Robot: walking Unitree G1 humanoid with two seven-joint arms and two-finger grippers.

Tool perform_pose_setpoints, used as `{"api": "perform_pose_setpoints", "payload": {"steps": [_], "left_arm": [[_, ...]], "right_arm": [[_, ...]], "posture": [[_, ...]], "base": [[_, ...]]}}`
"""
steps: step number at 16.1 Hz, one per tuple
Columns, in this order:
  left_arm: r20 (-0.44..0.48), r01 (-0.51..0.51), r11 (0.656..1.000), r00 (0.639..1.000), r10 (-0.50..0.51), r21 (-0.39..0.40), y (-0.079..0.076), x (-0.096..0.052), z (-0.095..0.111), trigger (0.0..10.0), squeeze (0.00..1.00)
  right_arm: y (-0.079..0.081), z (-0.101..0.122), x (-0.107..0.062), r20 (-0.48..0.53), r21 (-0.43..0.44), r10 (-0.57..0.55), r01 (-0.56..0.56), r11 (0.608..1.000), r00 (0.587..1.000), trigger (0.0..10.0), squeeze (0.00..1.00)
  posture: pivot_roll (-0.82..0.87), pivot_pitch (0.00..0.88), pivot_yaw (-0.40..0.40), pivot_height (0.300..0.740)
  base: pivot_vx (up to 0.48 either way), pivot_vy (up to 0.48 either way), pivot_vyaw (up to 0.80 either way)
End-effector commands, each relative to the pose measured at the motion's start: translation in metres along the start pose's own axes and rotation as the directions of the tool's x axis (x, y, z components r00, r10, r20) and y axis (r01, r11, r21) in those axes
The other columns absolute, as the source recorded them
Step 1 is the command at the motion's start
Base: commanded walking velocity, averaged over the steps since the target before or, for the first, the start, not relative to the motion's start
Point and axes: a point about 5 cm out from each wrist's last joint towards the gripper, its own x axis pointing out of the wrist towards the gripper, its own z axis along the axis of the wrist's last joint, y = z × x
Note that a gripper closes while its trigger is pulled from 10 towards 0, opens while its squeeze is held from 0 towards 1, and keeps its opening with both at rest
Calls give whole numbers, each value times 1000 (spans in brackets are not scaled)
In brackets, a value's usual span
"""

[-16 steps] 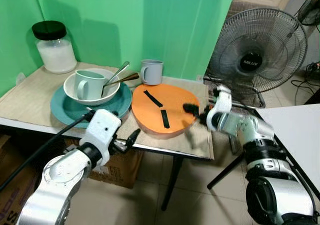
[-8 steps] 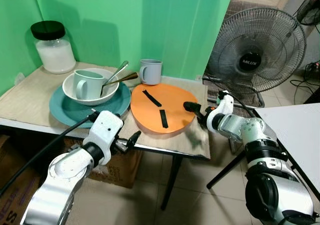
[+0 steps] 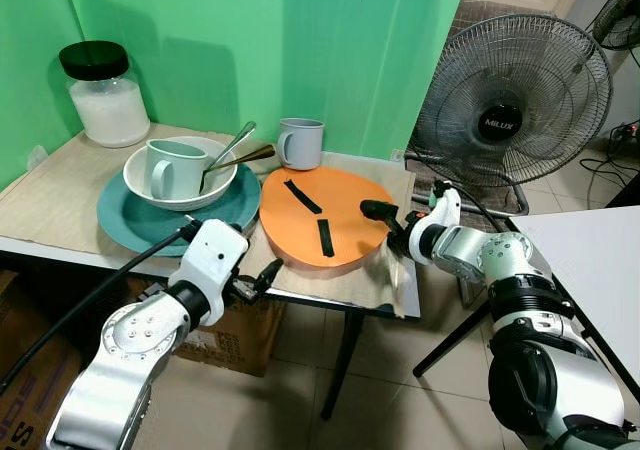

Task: Setting the table

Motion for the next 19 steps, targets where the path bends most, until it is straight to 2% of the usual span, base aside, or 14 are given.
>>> {"api": "perform_pose_setpoints", "payload": {"steps": [1, 7, 9, 11, 13, 14, 19], "left_arm": [[27, 27, 999, 999, -27, 17, -4, -1, 5, 10000, 0], [28, 41, 999, 999, -41, 30, -6, -2, 6, 10000, 0], [25, 39, 999, 999, -39, 34, -6, -2, 5, 10000, 0], [17, 36, 998, 999, -37, 43, -5, -2, 4, 10000, 0], [13, 36, 998, 999, -36, 48, -5, -2, 3, 10000, 0], [10, 34, 998, 999, -35, 53, -5, -2, 3, 10000, 0], [9, 38, 998, 999, -38, 54, -6, -1, 3, 10000, 0]], "right_arm": [[13, 11, -3, 26, -11, 55, -55, 998, 998, 10000, 0], [22, 23, -7, 56, -69, 94, -90, 994, 994, 10000, 0], [22, 26, -8, 63, -105, 84, -77, 991, 995, 10000, 0], [21, 31, -9, 78, -189, 56, -40, 981, 995, 10000, 0], [20, 33, -10, 88, -219, 45, -24, 976, 995, 10000, 0], [19, 36, -11, 106, -263, 30, -1, 965, 994, 10000, 0], [15, 31, -9, 92, -296, 22, 6, 955, 995, 10000, 0]], "posture": [[-16, 0, -107, 740], [-15, 0, -109, 740], [-16, 0, -109, 740], [-17, 0, -110, 740], [-17, 0, -109, 740], [-17, 0, -109, 740], [-18, 0, -107, 740]], "base": [[0, 0, 0], [0, 0, 0], [0, 0, 0], [0, 0, 0], [0, 0, 0], [0, 0, 0], [0, 0, 0]]}}
